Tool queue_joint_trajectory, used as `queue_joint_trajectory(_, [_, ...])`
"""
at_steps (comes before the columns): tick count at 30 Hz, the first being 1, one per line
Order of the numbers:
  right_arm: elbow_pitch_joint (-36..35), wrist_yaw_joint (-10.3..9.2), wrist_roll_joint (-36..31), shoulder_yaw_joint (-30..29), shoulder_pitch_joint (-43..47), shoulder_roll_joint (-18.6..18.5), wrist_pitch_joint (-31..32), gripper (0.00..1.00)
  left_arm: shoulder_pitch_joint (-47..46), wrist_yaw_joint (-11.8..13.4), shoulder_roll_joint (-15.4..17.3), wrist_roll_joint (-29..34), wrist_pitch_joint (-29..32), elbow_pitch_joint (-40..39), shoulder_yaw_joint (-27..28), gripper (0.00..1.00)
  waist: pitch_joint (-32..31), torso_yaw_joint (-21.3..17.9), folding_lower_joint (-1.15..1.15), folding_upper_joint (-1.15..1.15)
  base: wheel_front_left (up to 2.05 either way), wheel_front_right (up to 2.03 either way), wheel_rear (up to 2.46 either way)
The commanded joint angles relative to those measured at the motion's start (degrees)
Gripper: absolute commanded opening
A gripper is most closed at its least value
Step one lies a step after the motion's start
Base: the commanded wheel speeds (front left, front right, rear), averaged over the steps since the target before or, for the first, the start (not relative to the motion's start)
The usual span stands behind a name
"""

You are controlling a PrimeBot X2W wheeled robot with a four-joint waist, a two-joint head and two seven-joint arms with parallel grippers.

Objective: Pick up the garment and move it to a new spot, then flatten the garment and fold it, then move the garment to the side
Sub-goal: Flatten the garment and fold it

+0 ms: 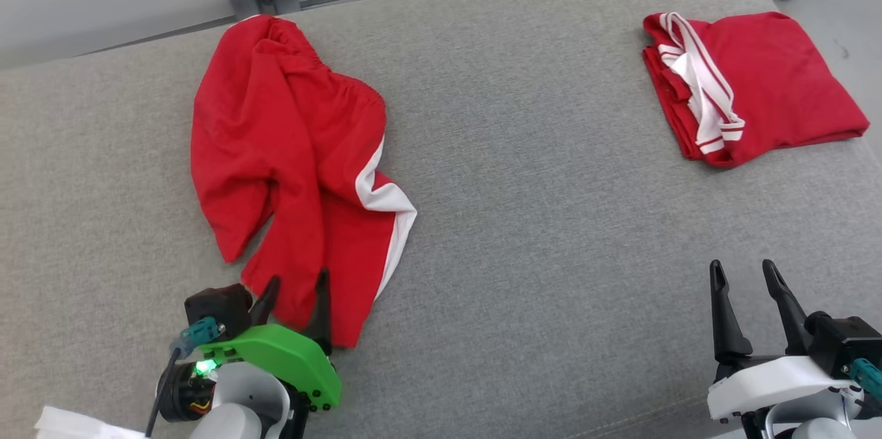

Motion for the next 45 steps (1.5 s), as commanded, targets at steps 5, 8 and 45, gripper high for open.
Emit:
queue_joint_trajectory(5, [-0.28,-0.01,-0.08,0.67,-1.25,-0.30,0.02,1.00,-2.32,-0.11,0.03,0.94,2.51,3.20,-1.90,1.00,1.49,0.56,0.00,0.00,0.00,0.00,0.00])
queue_joint_trajectory(8, [-0.34,-0.01,-0.01,1.14,-1.60,-0.14,0.02,1.00,-3.92,-0.44,0.05,1.72,1.98,6.05,-2.39,0.46,2.05,0.36,0.00,0.00,0.00,0.00,0.00])
queue_joint_trajectory(45, [0.83,-0.01,0.44,1.30,-0.64,-0.14,0.02,1.00,7.46,4.00,4.38,-3.73,5.76,-2.14,0.13,1.00,0.22,0.67,0.00,0.00,0.00,0.00,0.00])
